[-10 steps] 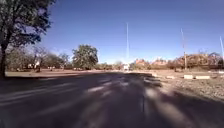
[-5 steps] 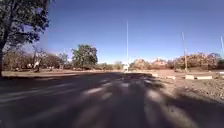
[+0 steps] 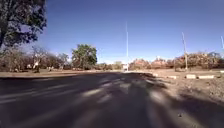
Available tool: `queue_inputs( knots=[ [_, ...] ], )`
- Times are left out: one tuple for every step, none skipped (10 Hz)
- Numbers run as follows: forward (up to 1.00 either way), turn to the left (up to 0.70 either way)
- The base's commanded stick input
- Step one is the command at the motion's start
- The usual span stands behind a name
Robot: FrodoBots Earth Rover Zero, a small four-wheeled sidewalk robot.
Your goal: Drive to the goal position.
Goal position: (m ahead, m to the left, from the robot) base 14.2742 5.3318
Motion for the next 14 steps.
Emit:
queue_inputs(
  knots=[
    [0.48,0.0],
    [0.48,0.0],
    [0.48,0.0],
    [0.48,0.0],
    [0.48,0.0],
    [0.48,0.0],
    [0.47,0.0],
    [0.47,0.0],
    [0.47,0.0],
    [0.47,0.0],
    [0.47,0.0],
    [0.47,0.0],
    [0.47,0.0],
    [0.47,0.0]
  ],
)
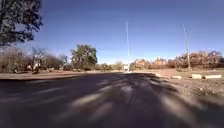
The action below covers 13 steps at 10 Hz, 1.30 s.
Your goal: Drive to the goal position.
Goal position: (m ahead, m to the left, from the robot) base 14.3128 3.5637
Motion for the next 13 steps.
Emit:
queue_inputs(
  knots=[
    [0.47,0.0],
    [0.47,0.0],
    [0.47,0.0],
    [0.47,0.0],
    [0.47,0.0],
    [0.47,0.0],
    [0.47,0.0],
    [0.47,0.0],
    [0.47,0.0],
    [0.47,0.0],
    [0.47,0.0],
    [0.47,0.0],
    [0.47,0.0]
  ],
)
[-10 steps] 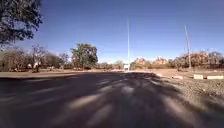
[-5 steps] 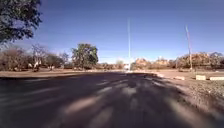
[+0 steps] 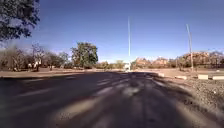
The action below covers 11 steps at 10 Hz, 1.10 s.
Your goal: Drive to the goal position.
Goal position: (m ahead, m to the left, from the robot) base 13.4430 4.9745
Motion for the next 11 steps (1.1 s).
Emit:
queue_inputs(
  knots=[
    [0.47,0.0],
    [0.47,0.0],
    [0.47,0.0],
    [0.47,0.0],
    [0.47,0.0],
    [0.47,0.0],
    [0.46,0.0],
    [0.46,0.0],
    [0.46,0.0],
    [0.46,0.0],
    [0.46,0.0]
  ],
)
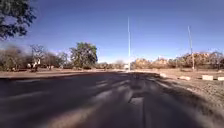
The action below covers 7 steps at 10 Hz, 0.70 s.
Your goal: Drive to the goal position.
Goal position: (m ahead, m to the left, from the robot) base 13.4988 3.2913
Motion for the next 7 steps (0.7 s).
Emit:
queue_inputs(
  knots=[
    [0.46,0.0],
    [0.46,0.0],
    [0.46,0.0],
    [0.48,0.0],
    [0.48,0.0],
    [0.48,0.0],
    [0.48,0.0]
  ],
)
